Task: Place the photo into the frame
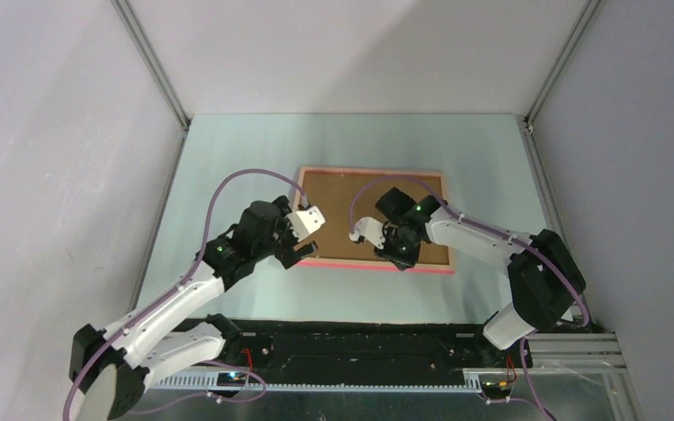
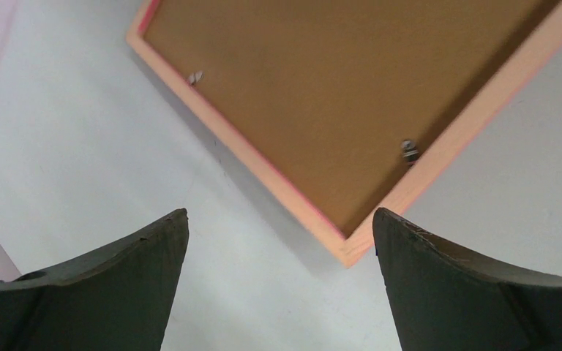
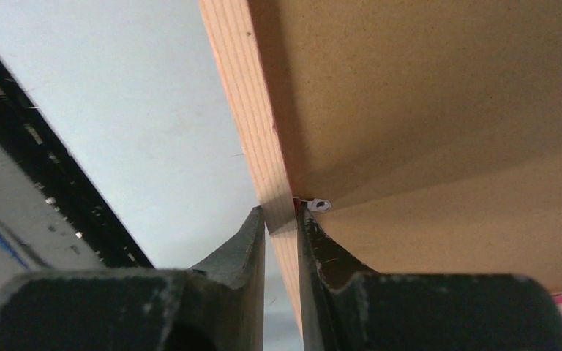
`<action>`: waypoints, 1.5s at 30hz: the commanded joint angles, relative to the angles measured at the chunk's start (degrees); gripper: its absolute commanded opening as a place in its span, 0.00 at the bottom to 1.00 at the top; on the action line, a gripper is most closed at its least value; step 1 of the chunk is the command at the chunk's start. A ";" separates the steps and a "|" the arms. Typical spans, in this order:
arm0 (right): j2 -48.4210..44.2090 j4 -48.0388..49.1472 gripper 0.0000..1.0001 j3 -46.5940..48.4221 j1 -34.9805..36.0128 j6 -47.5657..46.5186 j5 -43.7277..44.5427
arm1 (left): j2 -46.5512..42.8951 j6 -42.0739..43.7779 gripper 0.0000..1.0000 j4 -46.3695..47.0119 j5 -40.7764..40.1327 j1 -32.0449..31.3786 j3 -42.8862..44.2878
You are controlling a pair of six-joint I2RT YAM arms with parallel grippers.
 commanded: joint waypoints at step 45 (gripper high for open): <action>-6.13 -27.63 0.74 37.36 -25.74 0.54 -21.90 | 26.23 15.33 0.00 -8.52 -9.56 -22.04 32.50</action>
